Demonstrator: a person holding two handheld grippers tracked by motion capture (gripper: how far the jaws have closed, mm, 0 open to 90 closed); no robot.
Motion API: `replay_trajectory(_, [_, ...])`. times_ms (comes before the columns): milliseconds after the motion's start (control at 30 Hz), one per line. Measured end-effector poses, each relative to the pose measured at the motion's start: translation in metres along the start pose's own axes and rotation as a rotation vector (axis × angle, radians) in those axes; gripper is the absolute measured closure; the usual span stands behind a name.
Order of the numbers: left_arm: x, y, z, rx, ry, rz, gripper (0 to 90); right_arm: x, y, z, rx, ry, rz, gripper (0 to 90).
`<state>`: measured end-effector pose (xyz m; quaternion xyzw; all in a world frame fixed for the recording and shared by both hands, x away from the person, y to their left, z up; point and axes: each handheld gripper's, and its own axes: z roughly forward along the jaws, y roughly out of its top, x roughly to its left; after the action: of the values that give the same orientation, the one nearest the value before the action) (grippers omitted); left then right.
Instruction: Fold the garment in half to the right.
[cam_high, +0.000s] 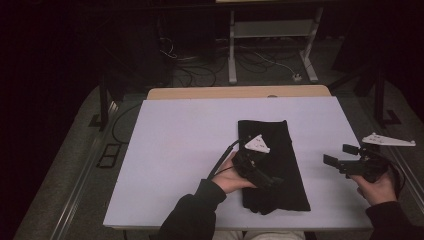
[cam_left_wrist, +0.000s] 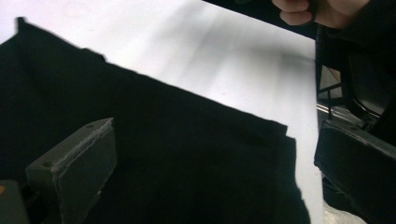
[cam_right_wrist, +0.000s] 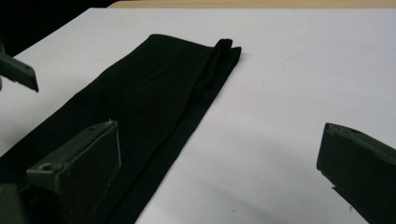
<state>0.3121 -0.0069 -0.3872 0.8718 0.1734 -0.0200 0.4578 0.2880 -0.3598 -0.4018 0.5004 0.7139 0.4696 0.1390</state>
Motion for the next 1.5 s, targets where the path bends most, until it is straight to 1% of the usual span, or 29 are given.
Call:
replay_trajectory(133, [0.004,-0.006,-0.009,-0.014,0.018,-0.01,0.0,0.003,-0.002,-0.001,0.007,0.003,-0.009,0.0])
replay_trajectory(233, [0.008,-0.01,-0.016,-0.017,0.03,-0.015,0.0,0.005,-0.004,-0.003,0.003,0.004,-0.016,0.0])
replay_trajectory(267, [0.008,-0.012,-0.018,-0.022,0.035,-0.022,0.0,0.005,-0.004,-0.003,0.001,0.005,-0.019,0.0])
replay_trajectory(367, [0.011,-0.015,-0.023,-0.028,0.047,-0.027,0.0,0.007,-0.006,-0.004,0.005,0.006,-0.02,0.0])
replay_trajectory(567, [0.015,-0.021,-0.036,-0.04,0.07,-0.033,0.0,0.007,-0.01,-0.007,0.006,0.005,-0.03,0.0])
replay_trajectory(967, [0.025,-0.034,-0.063,-0.081,0.12,-0.063,0.0,0.008,-0.015,-0.008,0.008,0.011,-0.034,0.0])
replay_trajectory(1067, [0.027,-0.036,-0.07,-0.091,0.133,-0.073,0.0,0.008,-0.016,-0.007,0.018,0.012,-0.035,0.0])
replay_trajectory(1133, [0.029,-0.038,-0.076,-0.092,0.147,-0.074,0.0,0.008,-0.016,-0.007,0.017,0.011,-0.04,0.0])
replay_trajectory(1267, [0.032,-0.042,-0.084,-0.101,0.163,-0.087,0.0,0.009,-0.017,-0.007,0.016,0.01,-0.042,0.0])
replay_trajectory(1367, [0.034,-0.046,-0.091,-0.103,0.186,-0.091,0.0,0.008,-0.017,-0.007,0.015,0.009,-0.044,0.0])
replay_trajectory(1500, [0.037,-0.053,-0.099,-0.106,0.202,-0.1,0.0,0.008,-0.018,-0.007,0.017,0.009,-0.046,0.0])
